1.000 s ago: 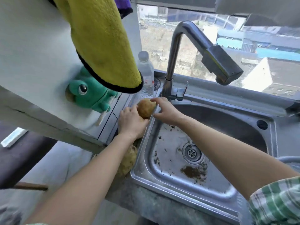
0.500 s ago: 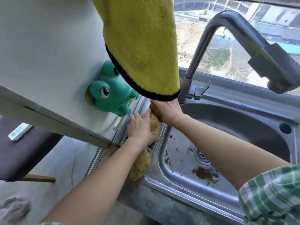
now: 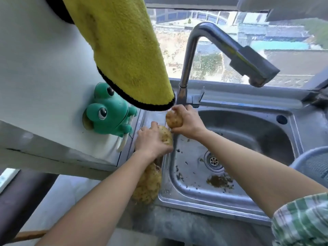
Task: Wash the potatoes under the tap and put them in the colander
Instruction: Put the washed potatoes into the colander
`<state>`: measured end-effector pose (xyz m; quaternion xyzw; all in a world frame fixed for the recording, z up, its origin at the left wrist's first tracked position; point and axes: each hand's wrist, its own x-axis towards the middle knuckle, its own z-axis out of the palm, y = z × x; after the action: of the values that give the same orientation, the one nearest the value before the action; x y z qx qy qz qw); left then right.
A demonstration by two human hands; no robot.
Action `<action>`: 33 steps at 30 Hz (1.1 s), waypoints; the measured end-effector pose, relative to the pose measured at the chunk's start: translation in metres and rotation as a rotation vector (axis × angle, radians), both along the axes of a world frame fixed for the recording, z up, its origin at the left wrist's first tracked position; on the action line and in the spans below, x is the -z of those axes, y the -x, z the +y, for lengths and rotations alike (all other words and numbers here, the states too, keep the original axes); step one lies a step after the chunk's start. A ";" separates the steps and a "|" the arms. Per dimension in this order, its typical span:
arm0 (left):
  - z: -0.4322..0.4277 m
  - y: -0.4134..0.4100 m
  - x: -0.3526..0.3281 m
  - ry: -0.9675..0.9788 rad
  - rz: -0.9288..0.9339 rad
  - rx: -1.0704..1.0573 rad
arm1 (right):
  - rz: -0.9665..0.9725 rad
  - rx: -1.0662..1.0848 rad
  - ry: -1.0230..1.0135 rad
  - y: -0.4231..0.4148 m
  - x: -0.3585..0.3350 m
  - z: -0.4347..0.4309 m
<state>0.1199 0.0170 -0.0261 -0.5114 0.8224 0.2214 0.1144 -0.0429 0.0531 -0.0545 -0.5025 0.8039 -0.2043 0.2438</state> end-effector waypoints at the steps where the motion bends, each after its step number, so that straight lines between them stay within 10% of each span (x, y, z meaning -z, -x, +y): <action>1: 0.002 0.002 -0.005 -0.010 0.014 0.002 | -0.047 0.050 0.007 0.006 -0.005 0.009; 15: 0.094 0.090 -0.063 -0.518 0.416 0.072 | -0.294 0.336 0.135 0.077 -0.108 0.196; 33: 0.300 0.185 -0.053 -0.151 0.093 0.845 | 0.012 0.614 -0.378 0.104 -0.054 0.437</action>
<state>-0.0647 0.3173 0.0269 -0.1092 0.9453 0.2377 0.1948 -0.1469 0.4901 -0.0009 -0.1850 0.9424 -0.1128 0.2548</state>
